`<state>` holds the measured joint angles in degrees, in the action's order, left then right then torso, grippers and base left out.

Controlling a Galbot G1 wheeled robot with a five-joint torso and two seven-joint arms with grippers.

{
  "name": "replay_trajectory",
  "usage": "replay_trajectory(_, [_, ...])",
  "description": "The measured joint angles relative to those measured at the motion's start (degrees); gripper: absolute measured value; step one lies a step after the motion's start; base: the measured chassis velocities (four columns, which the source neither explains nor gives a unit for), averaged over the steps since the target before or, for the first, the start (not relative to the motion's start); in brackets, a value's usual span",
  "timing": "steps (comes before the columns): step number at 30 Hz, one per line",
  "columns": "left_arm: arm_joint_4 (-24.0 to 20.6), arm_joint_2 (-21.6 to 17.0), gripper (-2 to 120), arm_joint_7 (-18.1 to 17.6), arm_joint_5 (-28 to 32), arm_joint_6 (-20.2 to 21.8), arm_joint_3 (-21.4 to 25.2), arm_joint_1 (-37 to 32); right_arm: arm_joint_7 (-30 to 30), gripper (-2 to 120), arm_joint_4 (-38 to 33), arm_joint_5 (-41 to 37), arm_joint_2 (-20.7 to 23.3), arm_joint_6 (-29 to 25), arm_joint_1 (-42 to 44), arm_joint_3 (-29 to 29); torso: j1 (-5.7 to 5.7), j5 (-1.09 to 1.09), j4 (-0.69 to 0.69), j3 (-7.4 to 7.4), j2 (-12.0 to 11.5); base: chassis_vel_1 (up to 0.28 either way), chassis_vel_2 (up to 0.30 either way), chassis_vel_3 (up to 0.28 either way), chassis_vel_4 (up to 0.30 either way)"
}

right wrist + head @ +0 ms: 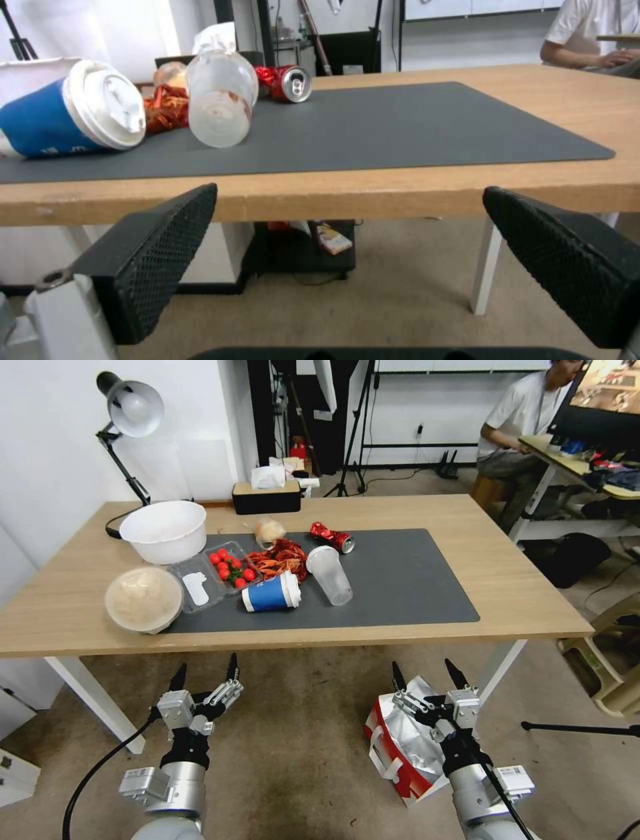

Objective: Pick up the food delivery bag from the floor and place it on the table.

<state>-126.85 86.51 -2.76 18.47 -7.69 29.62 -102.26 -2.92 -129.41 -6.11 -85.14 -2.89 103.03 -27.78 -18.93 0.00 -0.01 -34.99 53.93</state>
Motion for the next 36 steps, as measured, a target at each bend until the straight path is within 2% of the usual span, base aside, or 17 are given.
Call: replay_trajectory(36, [0.9, -0.1, 100, -0.1, -0.1, 0.0, -0.3, 0.5, -0.5, 100, 1.6, -0.3, 0.1, 0.7, -0.6, 0.0, 3.99, 0.0, 0.0, 5.4, -9.4, 0.0, 0.0, 0.0, 0.0])
